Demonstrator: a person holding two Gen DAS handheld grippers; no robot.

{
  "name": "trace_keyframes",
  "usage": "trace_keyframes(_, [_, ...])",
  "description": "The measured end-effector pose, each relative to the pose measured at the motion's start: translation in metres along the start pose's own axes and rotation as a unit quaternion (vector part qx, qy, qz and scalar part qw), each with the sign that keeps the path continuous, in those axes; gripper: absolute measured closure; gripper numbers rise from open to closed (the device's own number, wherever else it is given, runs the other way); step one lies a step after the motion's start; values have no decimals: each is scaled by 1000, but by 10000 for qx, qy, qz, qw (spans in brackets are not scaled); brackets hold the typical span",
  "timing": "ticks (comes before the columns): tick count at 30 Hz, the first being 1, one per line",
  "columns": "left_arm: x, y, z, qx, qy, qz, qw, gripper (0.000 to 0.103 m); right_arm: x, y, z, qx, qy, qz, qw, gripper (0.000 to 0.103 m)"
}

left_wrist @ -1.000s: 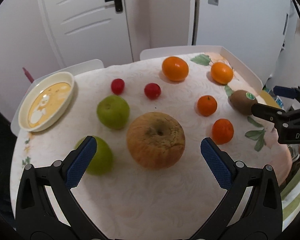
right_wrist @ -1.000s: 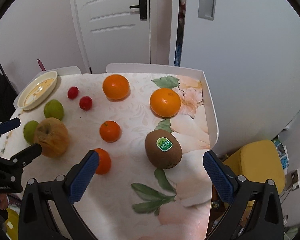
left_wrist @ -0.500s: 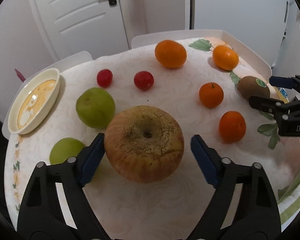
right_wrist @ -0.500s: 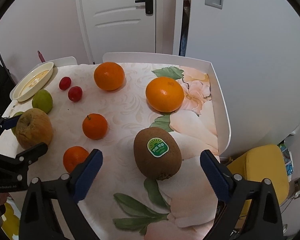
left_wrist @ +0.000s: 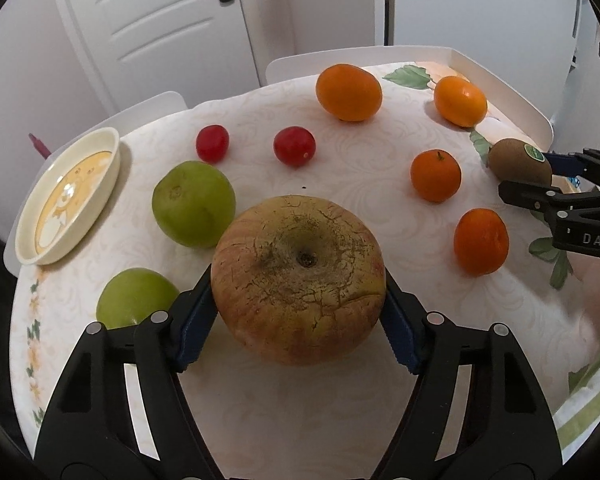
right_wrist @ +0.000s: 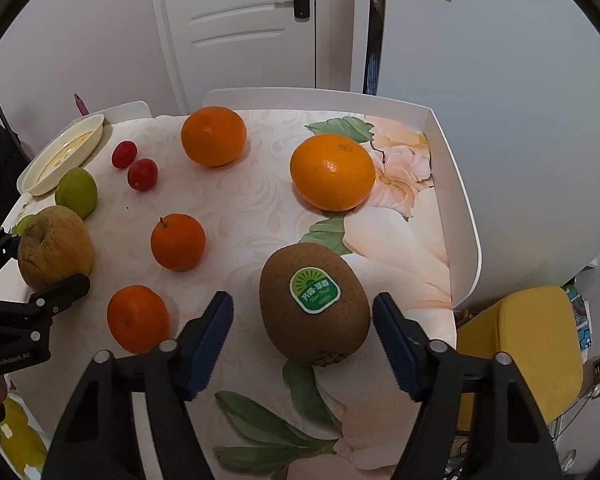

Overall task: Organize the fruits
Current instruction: 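Close the left tool on the cracked apple while the right tool grasps the kiwi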

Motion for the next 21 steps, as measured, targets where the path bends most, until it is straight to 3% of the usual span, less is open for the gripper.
trace_keyframes(7, [1, 0, -1, 20, -32, -26, 10000, 25, 1, -1, 1, 173, -31, -47, 9998, 55])
trace_keyframes(21, [-2, 4, -15, 64, -118, -209, 9997, 25, -3, -1, -9, 140, -126, -10, 9998, 58])
Point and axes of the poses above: each gripper's, at about its wrist camera, not at the fingertips, and z roughly the way its jaws point, y to its left, x to its underside, the point moved 3 cm from there along z, roughly the way its jaws point, and after that the axes turned 7 degrees about -x, right-handed, at the moved point
